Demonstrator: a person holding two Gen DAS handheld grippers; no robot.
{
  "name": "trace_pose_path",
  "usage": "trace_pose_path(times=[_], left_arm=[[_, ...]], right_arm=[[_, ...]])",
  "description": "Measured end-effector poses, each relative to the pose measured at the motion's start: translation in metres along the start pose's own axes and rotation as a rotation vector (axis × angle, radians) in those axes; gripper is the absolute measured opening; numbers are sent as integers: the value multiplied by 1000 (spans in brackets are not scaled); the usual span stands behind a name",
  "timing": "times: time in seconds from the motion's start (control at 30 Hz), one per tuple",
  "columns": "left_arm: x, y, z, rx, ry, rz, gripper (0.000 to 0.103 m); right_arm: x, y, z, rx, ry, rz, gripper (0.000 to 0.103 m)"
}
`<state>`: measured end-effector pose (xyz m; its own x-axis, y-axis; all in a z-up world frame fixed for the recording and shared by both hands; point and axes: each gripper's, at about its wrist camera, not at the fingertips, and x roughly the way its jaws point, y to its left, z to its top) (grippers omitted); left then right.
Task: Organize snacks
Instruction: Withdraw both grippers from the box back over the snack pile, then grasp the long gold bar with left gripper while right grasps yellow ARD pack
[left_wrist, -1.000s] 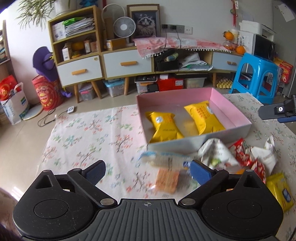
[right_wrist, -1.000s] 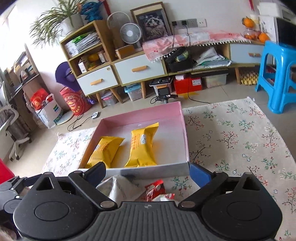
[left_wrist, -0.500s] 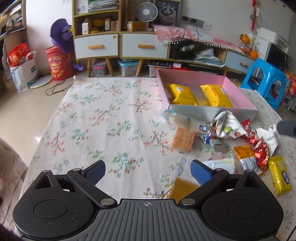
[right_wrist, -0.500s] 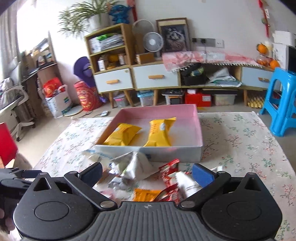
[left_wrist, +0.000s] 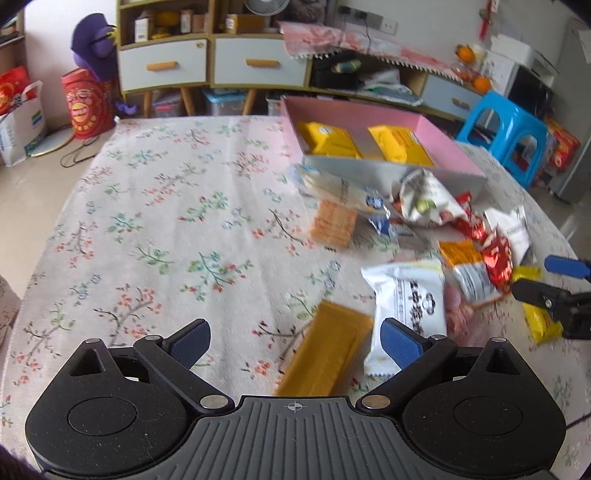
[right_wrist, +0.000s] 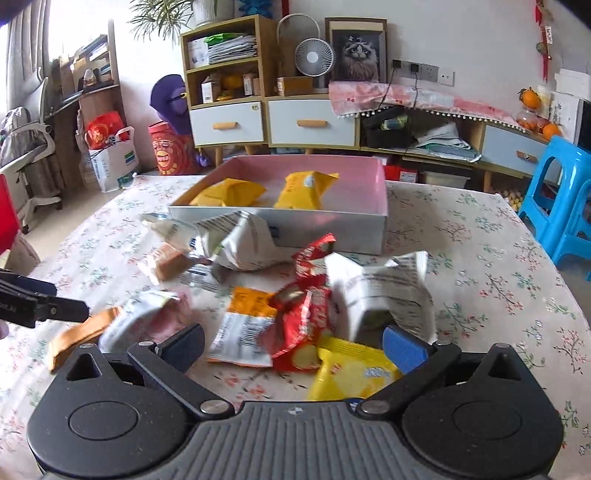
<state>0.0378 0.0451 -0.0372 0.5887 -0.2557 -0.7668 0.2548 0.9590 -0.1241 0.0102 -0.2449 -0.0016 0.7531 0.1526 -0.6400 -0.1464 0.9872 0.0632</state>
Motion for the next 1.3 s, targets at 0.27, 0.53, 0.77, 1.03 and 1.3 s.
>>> trace_pose_path(times=[0.27, 0.53, 0.77, 1.03, 1.3], left_arm=[[8, -2, -6, 46, 56, -24, 99], [13, -9, -7, 130, 77, -45, 93], [13, -11, -4, 235, 107, -32, 80], [9, -11, -2, 257, 106, -39, 57], [6, -12, -3, 252, 89, -19, 31]], right_arm=[[10, -6, -11, -1, 75, -19, 94], [7, -15, -16, 41, 155, -67, 91], [8, -14, -17, 32, 232, -66, 78], [10, -12, -14, 24, 264, -69, 74], [9, -4, -9, -13, 257, -69, 42]])
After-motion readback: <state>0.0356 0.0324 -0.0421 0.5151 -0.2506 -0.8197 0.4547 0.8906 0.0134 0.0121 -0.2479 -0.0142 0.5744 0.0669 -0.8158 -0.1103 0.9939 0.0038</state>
